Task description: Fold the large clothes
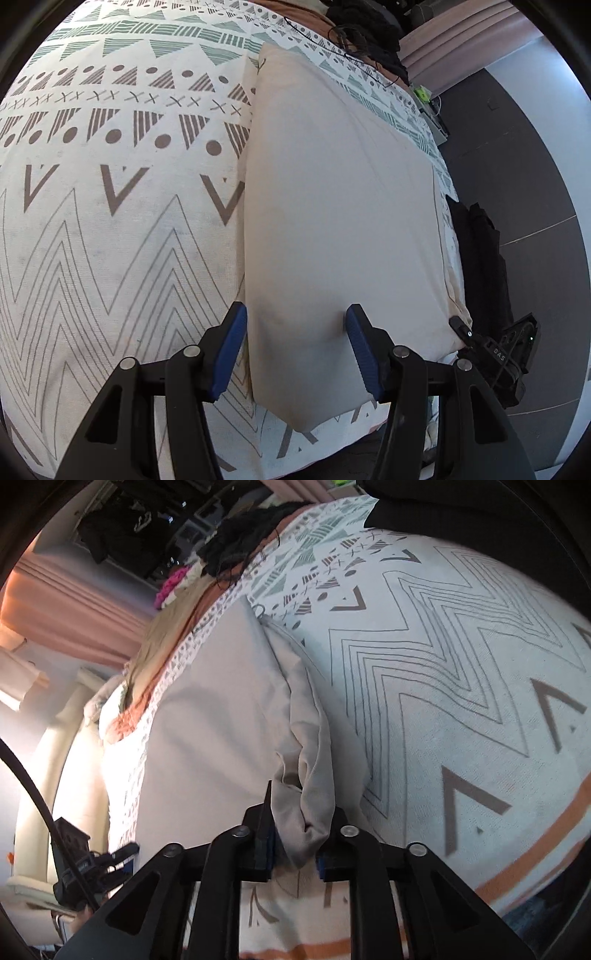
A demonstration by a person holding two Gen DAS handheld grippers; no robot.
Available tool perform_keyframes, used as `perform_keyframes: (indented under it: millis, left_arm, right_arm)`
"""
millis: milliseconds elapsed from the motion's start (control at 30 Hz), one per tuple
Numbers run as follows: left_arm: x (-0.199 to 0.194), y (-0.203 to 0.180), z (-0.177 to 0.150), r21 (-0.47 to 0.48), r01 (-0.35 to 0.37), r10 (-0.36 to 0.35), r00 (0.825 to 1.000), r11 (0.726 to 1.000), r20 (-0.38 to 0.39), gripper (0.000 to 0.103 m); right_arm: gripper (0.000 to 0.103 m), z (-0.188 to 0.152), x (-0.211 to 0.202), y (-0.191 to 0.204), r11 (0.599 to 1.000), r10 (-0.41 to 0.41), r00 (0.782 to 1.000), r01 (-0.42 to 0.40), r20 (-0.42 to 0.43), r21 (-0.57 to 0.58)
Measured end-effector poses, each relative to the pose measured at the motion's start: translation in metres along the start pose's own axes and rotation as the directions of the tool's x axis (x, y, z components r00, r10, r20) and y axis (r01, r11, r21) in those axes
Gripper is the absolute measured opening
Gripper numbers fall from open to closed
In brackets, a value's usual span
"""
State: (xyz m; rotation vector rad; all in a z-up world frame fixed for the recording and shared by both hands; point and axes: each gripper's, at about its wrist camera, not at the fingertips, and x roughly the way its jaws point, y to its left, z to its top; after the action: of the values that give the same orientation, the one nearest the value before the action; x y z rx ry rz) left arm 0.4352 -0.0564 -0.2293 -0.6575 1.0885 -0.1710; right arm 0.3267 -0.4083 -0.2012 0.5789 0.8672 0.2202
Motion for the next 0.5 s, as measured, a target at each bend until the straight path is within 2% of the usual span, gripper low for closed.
perform_keyframes:
  millis: [33, 100, 133, 167, 333, 500]
  left_arm:
    - [-0.001, 0.001, 0.001, 0.001, 0.004, -0.004, 1.0, 1.0, 0.009, 0.056]
    - [-0.003, 0.003, 0.005, 0.0, 0.031, -0.031, 0.999, 1.0, 0.015, 0.057]
    - [-0.001, 0.003, 0.007, -0.001, 0.04, -0.04, 0.999, 0.999, 0.014, 0.057]
    - [-0.001, 0.002, 0.01, -0.001, 0.046, -0.046, 0.999, 0.999, 0.014, 0.057]
    - [-0.001, -0.001, 0.02, 0.005, 0.043, -0.043, 0.999, 0.999, 0.027, 0.057]
    - [0.006, -0.003, 0.032, 0.0, 0.032, -0.032, 0.999, 0.999, 0.02, 0.057]
  right_arm:
    - [0.026, 0.003, -0.005, 0.002, 1.0, -0.019, 1.0, 0.019, 0.002, -0.01]
    - [0.051, 0.009, -0.019, 0.005, 0.999, -0.037, 0.999, 0.038, 0.025, -0.032]
    - [0.082, 0.014, -0.021, 0.006, 0.999, -0.028, 0.999, 0.029, 0.033, -0.034]
    - [0.092, 0.017, -0.025, 0.007, 0.999, -0.01, 0.999, 0.012, 0.037, -0.037]
    - [0.092, 0.03, -0.038, 0.006, 0.997, -0.011, 0.999, 0.013, 0.031, -0.073]
    - [0.092, 0.052, -0.032, 0.006, 0.991, 0.002, 1.0, -0.002, -0.001, -0.133]
